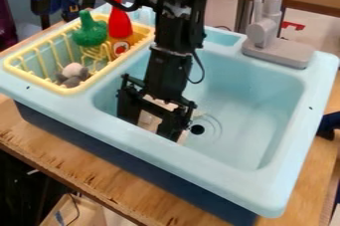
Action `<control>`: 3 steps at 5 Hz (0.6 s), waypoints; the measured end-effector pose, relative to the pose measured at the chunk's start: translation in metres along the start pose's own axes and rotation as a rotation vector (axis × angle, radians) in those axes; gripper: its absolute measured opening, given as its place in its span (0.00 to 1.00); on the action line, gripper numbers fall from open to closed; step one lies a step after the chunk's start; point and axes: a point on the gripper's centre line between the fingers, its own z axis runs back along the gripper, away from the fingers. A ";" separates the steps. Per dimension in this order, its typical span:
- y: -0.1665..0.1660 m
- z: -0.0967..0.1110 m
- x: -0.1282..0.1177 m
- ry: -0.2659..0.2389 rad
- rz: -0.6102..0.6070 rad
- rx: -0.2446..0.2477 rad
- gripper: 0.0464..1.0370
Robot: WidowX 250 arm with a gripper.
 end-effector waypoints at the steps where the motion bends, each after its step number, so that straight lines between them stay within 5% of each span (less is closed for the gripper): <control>1: 0.001 -0.001 0.010 0.008 -0.004 -0.004 0.96; 3: -0.029 0.037 0.059 -0.243 -0.176 0.008 0.96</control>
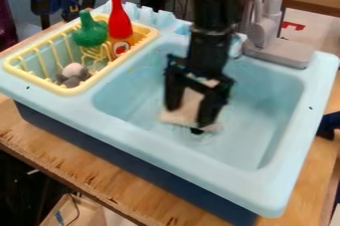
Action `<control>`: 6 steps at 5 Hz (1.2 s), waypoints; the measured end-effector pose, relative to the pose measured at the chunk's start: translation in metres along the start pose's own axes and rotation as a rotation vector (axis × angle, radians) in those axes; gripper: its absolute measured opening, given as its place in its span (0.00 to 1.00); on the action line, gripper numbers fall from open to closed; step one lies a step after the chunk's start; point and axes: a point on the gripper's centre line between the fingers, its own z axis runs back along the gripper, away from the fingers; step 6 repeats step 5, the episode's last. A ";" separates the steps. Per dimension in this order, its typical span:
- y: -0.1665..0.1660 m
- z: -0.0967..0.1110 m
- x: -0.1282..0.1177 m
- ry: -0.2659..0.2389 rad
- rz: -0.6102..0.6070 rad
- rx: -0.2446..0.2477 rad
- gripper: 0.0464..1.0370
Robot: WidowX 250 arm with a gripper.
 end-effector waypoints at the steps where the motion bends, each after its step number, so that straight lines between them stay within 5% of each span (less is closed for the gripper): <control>1: -0.008 0.005 0.015 -0.054 -0.059 0.010 0.96; 3: 0.000 0.014 0.010 -0.052 -0.012 0.034 0.96; 5: 0.009 0.098 -0.047 -0.257 0.121 0.039 0.96; 6: 0.009 0.098 -0.047 -0.257 0.121 0.039 0.96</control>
